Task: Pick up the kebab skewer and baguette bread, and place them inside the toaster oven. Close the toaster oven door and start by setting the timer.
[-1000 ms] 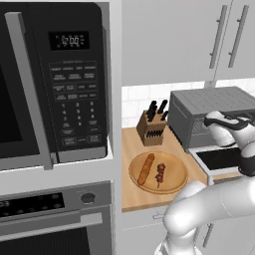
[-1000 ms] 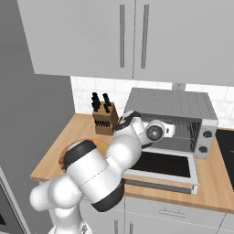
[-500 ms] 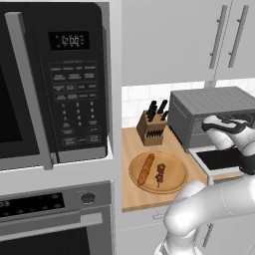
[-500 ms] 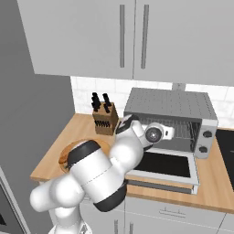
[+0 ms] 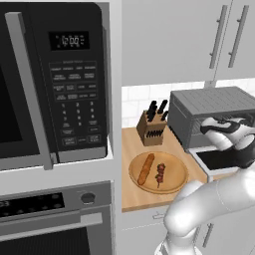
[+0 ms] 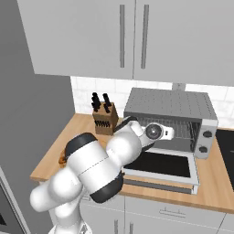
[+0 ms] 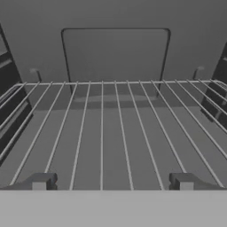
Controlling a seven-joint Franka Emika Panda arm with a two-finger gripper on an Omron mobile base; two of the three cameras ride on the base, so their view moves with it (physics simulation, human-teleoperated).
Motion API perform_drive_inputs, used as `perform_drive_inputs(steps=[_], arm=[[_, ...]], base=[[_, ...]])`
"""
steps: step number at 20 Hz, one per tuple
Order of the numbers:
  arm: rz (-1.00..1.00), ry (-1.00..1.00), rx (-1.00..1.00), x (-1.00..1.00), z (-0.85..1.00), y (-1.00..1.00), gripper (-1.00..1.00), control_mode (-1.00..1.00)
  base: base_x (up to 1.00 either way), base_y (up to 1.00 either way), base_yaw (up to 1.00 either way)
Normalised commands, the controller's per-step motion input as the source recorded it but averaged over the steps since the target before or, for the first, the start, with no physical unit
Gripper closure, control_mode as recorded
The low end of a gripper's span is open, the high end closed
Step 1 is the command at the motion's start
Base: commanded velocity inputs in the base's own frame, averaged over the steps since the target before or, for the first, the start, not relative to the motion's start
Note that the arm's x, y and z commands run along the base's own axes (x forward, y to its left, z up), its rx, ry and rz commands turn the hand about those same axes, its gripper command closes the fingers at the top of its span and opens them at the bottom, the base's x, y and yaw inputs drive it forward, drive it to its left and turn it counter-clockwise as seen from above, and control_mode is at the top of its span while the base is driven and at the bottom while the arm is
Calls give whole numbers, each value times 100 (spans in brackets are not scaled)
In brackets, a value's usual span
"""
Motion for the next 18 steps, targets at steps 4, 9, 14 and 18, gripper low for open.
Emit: perform_drive_inputs(steps=[4, 9, 14, 18], arm=[[0, 11, 0, -54, -63, -4, -100, -100], [0, 12, 0, -65, -72, -3, -100, -100], [0, 17, 0, -78, -77, -4, -100, -100], [0, 21, -1, -76, -75, -1, -100, -100]], base=[[0, 0, 0], [0, 0, 0], [0, 0, 0], [0, 0, 0]])
